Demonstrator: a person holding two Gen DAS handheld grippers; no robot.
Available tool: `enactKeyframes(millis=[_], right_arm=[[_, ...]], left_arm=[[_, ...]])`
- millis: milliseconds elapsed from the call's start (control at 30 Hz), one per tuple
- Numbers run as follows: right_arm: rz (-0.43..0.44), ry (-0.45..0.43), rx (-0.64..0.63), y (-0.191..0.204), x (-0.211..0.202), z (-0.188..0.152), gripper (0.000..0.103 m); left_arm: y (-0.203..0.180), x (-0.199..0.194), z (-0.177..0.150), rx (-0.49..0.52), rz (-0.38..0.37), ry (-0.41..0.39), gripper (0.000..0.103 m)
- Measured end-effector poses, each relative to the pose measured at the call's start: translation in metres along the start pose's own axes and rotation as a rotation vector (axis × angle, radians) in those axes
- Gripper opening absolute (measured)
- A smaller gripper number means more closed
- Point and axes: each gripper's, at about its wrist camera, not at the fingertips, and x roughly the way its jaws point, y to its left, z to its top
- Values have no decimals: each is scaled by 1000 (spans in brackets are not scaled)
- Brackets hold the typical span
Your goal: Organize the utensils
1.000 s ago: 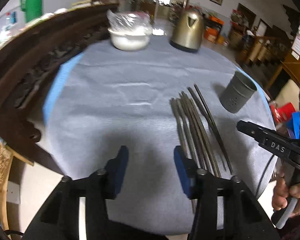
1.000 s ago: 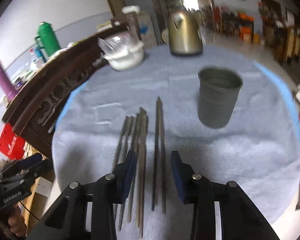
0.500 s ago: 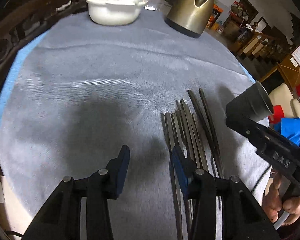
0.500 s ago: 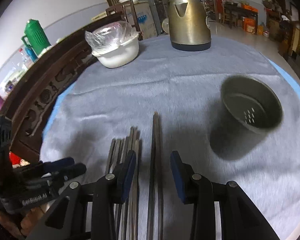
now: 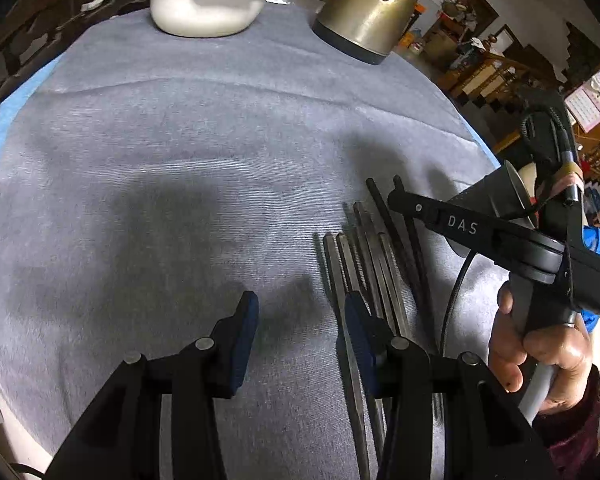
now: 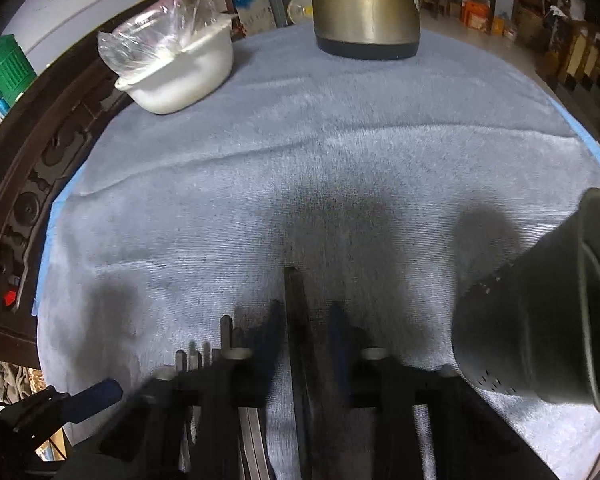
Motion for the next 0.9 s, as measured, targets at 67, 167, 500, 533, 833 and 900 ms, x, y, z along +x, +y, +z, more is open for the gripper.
enactKeyframes(millis=[67, 167, 500, 533, 833, 900], right_arm=[[-7, -20, -6, -1, -4, -1, 7], [1, -46, -6, -5, -14, -3, 6], [120, -152, 2, -18, -67, -28, 7], [125, -161, 5, -20, -71, -31, 7], [202, -272, -17, -29, -117, -55, 7], [212, -290, -10, -33, -123, -60, 6]], left_arm=[[1, 6, 4, 8, -16, 15, 46], [1, 13, 9, 13, -25, 27, 43], [-8, 35, 21, 6, -54, 68, 25], [-9, 37, 21, 4, -57, 73, 23], [-2, 36, 23, -18, -67, 39, 9], [-2, 30, 21, -20, -66, 20, 9]])
